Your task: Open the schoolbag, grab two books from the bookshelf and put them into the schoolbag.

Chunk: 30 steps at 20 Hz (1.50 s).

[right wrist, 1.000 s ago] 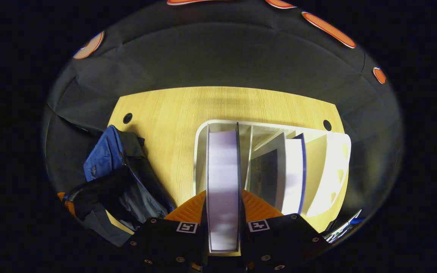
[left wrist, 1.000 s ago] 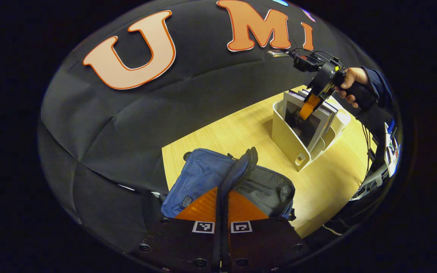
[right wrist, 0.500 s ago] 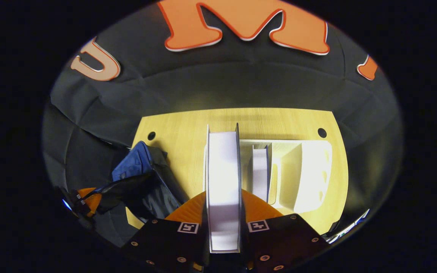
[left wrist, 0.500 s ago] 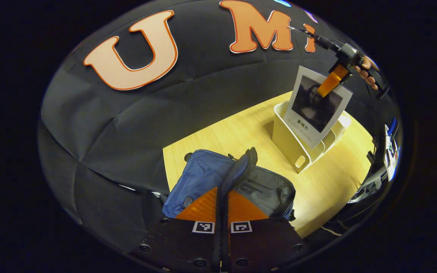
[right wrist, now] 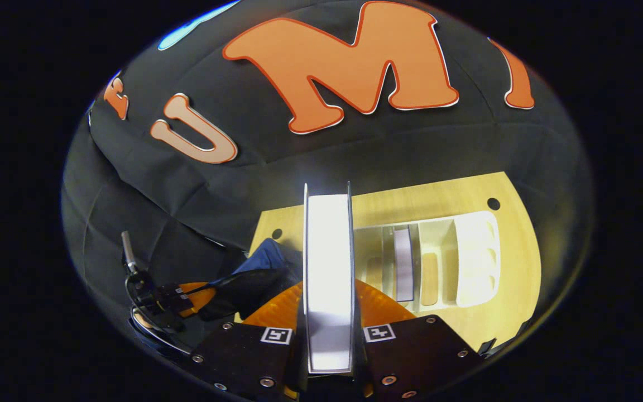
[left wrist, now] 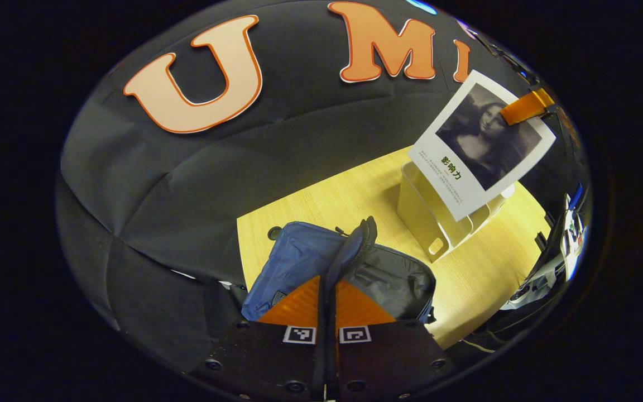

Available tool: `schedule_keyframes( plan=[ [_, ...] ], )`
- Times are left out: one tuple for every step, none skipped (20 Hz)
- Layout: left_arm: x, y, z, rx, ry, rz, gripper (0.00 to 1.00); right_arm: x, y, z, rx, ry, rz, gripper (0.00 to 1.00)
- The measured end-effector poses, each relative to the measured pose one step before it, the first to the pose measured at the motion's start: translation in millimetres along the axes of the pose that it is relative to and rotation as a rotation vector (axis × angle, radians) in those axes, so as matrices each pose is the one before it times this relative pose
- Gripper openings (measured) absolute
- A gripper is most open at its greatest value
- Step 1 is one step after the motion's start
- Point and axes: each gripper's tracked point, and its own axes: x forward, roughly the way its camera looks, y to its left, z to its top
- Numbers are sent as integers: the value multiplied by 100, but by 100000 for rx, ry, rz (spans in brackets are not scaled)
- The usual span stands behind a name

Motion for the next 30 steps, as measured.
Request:
schedule_keyframes(
  plan=[
    [155,-268,97,-147,710,-628,1,278,330,-797,1556,-28,2778,32],
    [138,-247,-64,-664,139,-329,1,184,214,-1179,1648,1010,2190,32],
    [250,-420,37,-309,987,-919,1,702,229,-1021,1529,541,1865,32],
    [205,-176,90,-422,-42,-410,1,313,85,-1416,1516,1325,1441,31],
    [218,-294,6,-183,865,-626,1,691,290,-1216,2304,495,1457,31],
    [97,-75,72,-189,-102,-108,1,664,199,-1332,2378,1645,1389,31],
    [87,-145,114,190,596,-324,1,546,341,-1272,2621,561,1606,31],
    [52,73,85,4,-257,219,1,858,-32,-1778,1982,1789,948,30],
    [128,-92,-3,296,675,-406,1,1110,-50,-1401,4013,945,703,30],
    [78,-97,48,93,-347,124,1,1042,30,-1549,3401,2181,1135,30],
    [69,-80,20,-252,514,-345,1,636,-350,-1113,4308,1348,1240,30],
    [149,34,78,-601,-410,-203,1,932,-328,-989,3440,270,1130,30],
    [89,-224,-208,-371,656,-1095,1,921,-155,-604,2888,-1006,288,30],
    [36,-245,-79,-632,-613,-540,1,966,12,-382,1888,-1649,28,30],
    [67,-177,-41,-361,559,-712,1,839,58,-261,1343,-1595,-202,30],
    [79,8,-7,-597,-571,-145,1,961,107,-97,720,-1903,-334,30],
    [50,-29,-23,-269,52,-373,1,960,323,-433,182,-1312,-406,30],
    [-94,-125,-17,-561,-786,-172,1,556,156,-343,915,-1243,100,30],
    [-179,-249,-29,-687,-739,-1158,1,730,254,-475,1593,-693,938,30],
    [101,-303,-331,-368,565,-1147,1,969,295,-391,2329,-995,1351,30],
    [-2,-224,47,-575,-501,-889,1,1313,179,-675,2076,-428,377,30],
    [-191,-86,-89,89,-23,-616,1,1084,8,-586,2516,123,770,30],
    [-107,-80,-29,-83,80,-493,1,1422,134,-952,2560,1085,680,30],
    [145,-95,-57,402,-53,-710,1,1235,187,-769,2681,1677,1697,30],
    [-50,-38,-71,1149,-262,-67,1,811,179,-606,3018,541,709,30],
    [-173,-195,-165,764,61,-904,1,1133,105,-628,176,2317,1048,30],
    [-15,-324,-179,1004,-254,-1136,1,198,-183,-314,641,-225,388,30],
    [-88,-337,-175,895,-301,-1167,1,629,25,-39,512,-296,865,30],
    [56,-338,-75,1002,-459,-1078,1,568,40,-51,470,-1373,285,30],
    [-68,-203,-110,662,-343,-538,1,574,98,132,-215,-946,139,30]
  ],
)
